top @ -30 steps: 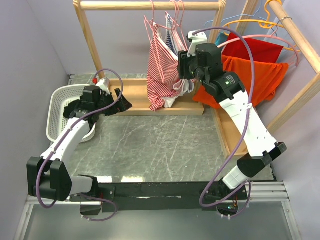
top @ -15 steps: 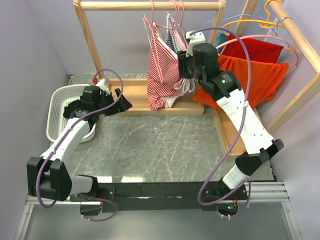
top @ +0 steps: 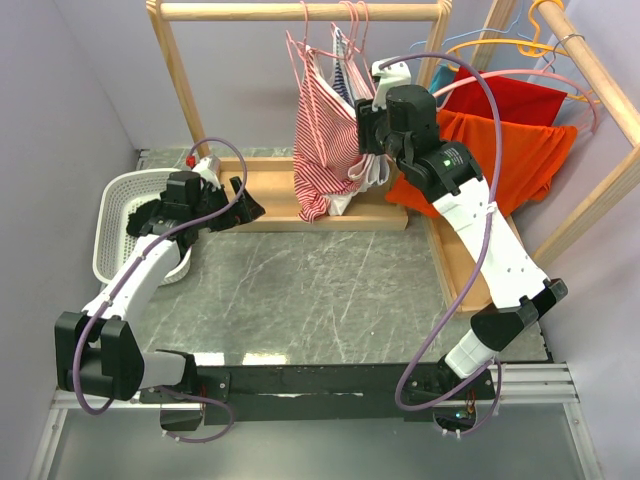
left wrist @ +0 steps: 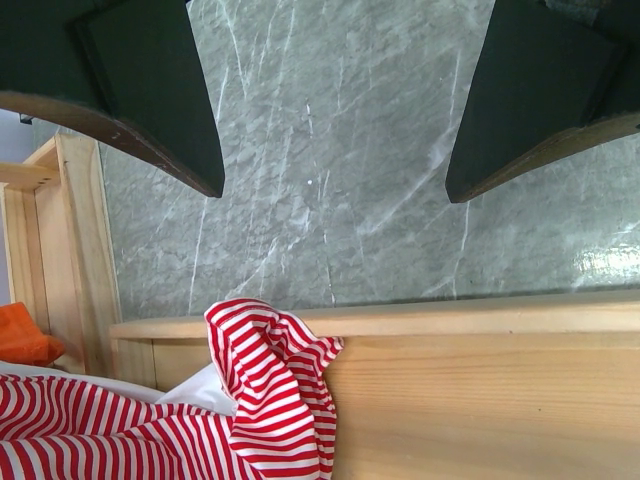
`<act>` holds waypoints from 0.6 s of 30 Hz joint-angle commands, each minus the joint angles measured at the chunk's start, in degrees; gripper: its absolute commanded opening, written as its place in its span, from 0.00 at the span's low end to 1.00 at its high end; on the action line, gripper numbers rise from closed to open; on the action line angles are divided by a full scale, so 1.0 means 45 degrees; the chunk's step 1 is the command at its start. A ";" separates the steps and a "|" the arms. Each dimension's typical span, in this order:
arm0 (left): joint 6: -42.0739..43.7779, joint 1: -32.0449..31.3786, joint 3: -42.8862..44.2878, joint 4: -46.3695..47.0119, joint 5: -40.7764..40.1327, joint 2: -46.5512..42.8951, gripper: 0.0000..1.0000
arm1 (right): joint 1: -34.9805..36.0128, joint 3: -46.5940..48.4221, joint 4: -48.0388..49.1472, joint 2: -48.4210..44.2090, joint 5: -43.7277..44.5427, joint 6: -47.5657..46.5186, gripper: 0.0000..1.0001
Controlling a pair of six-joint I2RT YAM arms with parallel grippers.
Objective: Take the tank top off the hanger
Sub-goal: Pick up the hanger from the clothesline.
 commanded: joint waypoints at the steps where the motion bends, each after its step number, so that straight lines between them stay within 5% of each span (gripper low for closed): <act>1: -0.0027 -0.0063 0.0093 0.0420 0.0288 -0.0048 0.99 | -0.0111 0.0332 0.0674 -0.0286 0.0373 -0.0276 0.57; 18: -0.0066 -0.0063 -0.0004 0.0440 0.0308 -0.0009 0.99 | -0.0130 0.0450 0.0264 0.0300 -0.0213 -0.0139 0.53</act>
